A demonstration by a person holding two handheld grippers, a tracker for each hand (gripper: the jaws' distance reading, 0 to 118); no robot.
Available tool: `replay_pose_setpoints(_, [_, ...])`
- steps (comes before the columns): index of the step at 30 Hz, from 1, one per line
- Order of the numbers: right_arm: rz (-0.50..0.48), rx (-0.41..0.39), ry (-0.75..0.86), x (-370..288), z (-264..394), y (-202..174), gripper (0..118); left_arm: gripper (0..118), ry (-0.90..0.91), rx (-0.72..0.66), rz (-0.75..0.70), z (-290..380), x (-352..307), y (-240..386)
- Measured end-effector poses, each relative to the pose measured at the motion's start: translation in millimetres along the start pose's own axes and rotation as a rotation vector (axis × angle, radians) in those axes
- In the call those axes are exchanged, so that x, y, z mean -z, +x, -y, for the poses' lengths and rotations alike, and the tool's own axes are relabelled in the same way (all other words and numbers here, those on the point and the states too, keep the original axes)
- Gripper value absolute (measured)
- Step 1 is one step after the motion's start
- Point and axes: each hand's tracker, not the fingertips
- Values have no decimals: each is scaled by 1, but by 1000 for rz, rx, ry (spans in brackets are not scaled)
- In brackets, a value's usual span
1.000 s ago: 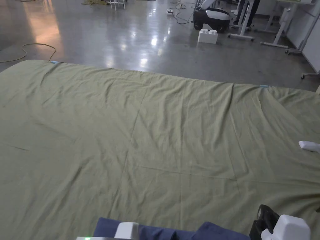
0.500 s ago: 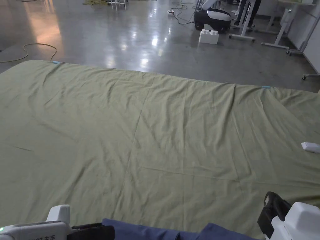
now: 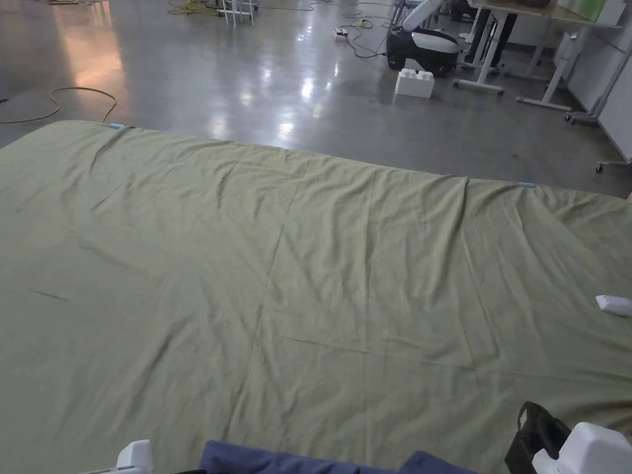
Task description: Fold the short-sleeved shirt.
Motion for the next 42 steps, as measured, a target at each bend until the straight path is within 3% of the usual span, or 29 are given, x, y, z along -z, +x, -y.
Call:
replay_pose_setpoints(2, [7, -15, 7, -1, 0, -2, 4, 14, 3, -8, -6, 0, -4, 5])
replay_pose_setpoints(8, [11, -65, 47, 0, -3, -7, 4, 13, 27, 147, -52, -7, -27, 39])
replay_pose_setpoints(17, [-26, -80, 65, 9, -8, -19, 4, 13, 149, 290, -339, -44, -117, 99])
replay_pose_setpoints(24, [-61, -65, 52, 17, -3, -30, 4, 13, 142, 369, -540, -42, -129, 137])
replay_pose_setpoints(32, [-77, -53, 39, 18, 2, -32, 4, 13, 97, 442, -517, -18, -96, 183])
replay_pose_setpoints(42, [-64, -47, 25, 15, 5, -22, 4, 13, 12, 475, -327, 11, -47, 216])
